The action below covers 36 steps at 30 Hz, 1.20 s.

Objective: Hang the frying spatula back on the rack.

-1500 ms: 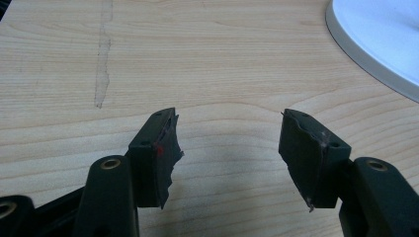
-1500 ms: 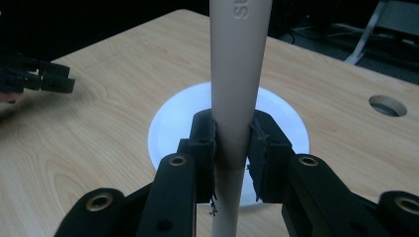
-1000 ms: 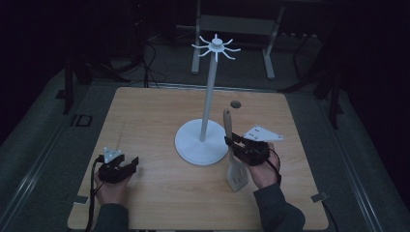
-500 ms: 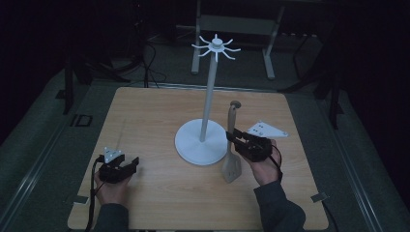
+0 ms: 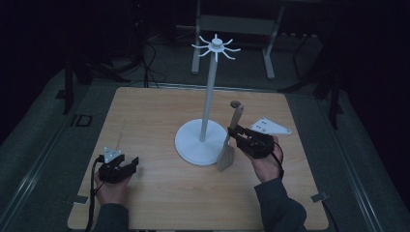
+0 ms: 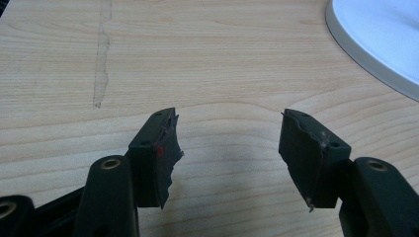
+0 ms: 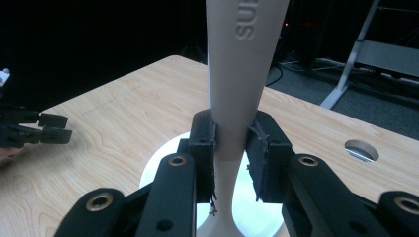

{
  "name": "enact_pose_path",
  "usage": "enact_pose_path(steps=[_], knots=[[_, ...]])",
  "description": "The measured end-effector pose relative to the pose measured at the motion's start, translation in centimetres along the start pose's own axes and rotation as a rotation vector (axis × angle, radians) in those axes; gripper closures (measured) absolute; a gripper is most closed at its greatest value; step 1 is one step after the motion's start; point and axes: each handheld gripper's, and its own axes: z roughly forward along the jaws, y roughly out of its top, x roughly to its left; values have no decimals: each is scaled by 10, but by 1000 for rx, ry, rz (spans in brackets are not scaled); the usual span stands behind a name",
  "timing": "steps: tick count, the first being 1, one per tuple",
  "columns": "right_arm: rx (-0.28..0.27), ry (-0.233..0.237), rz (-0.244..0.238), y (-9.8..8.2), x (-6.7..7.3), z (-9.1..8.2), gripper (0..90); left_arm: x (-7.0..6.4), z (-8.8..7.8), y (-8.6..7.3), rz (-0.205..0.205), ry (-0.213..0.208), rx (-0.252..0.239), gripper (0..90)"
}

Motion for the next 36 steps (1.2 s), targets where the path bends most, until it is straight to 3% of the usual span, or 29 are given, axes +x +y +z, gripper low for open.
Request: enact_pose_path(steps=[36], knots=[[-63,-28,-49,29,-8,-8,740,0,0,0,-1,1,-2,402]])
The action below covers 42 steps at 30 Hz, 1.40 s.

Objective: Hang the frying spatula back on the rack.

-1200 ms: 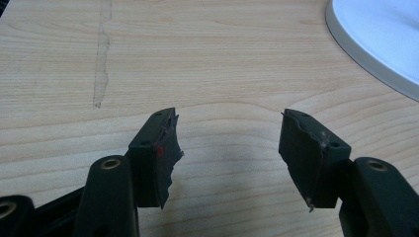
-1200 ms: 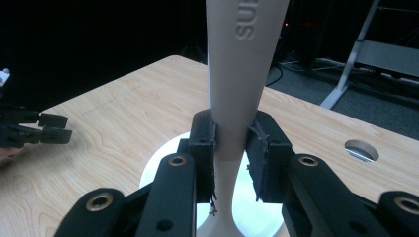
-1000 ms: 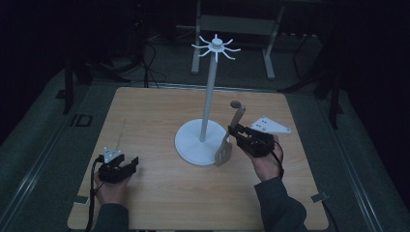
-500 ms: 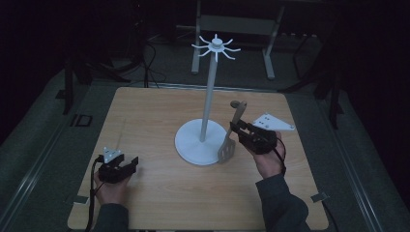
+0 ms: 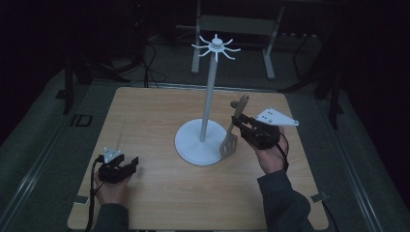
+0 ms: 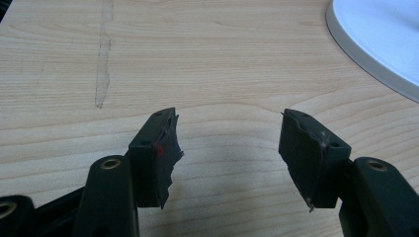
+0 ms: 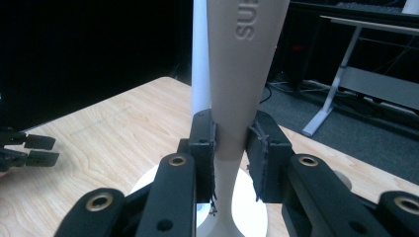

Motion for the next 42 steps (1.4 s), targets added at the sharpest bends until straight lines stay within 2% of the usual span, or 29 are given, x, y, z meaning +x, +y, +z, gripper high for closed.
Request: enact_pose_path(steps=[17,42], knots=[[-22,3,-30,17,2,1,740,-1,1,0,5,-1,5,402],[-45,-10,-28,43,-3,7,740,0,0,0,-1,-2,0,402]])
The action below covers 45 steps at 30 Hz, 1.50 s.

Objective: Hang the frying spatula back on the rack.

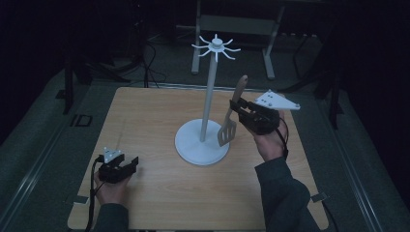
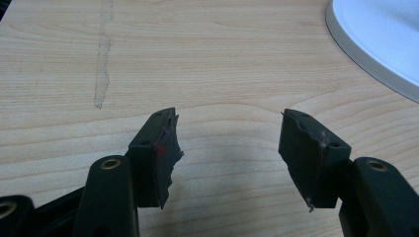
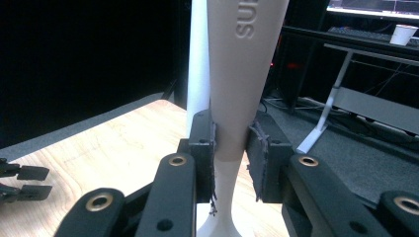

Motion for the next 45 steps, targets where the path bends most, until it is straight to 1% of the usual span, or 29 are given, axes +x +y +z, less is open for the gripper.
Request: enact_pose_path(steps=[9,21,35,45], knots=[[-5,-1,7,8,-3,1,740,0,0,0,-1,0,0,402],[-14,-8,-3,19,-7,1,740,0,0,0,-1,0,0,402],[-27,-10,-11,31,-7,2,740,0,0,0,-1,0,0,403],[-23,-3,-18,36,-6,4,740,0,0,0,0,0,1,402]])
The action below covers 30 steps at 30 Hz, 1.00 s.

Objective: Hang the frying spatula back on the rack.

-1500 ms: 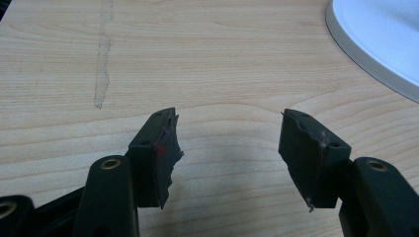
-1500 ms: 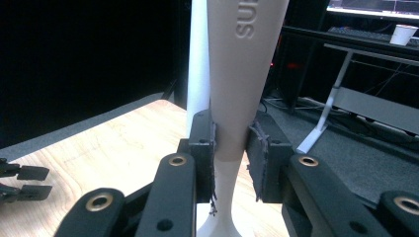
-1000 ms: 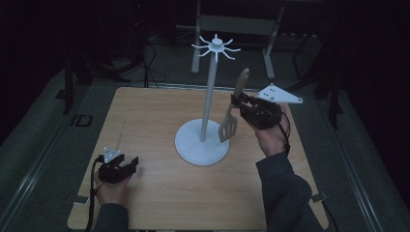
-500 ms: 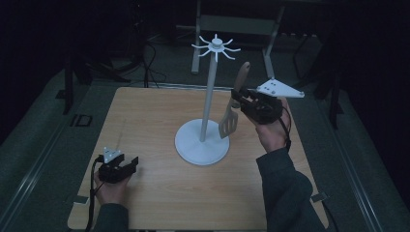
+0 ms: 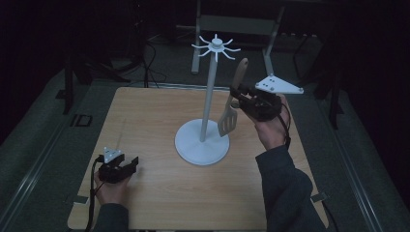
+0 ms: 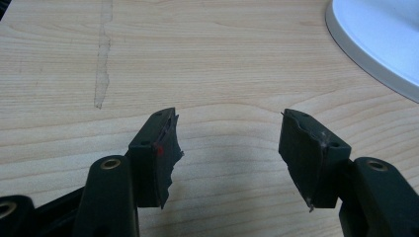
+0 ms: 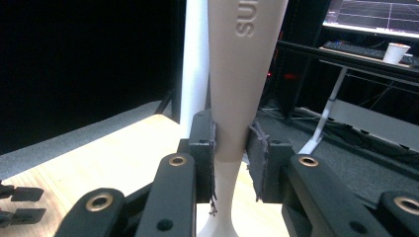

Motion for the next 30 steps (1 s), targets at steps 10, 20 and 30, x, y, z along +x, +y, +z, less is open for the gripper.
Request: enact_pose_path(steps=[10,20,30], knots=[[17,14,-22,5,5,7,740,0,0,0,2,0,1,402],[40,27,-13,7,5,16,740,0,0,0,0,-1,1,402],[56,63,8,12,1,20,740,0,0,0,-3,-1,-2,402]])
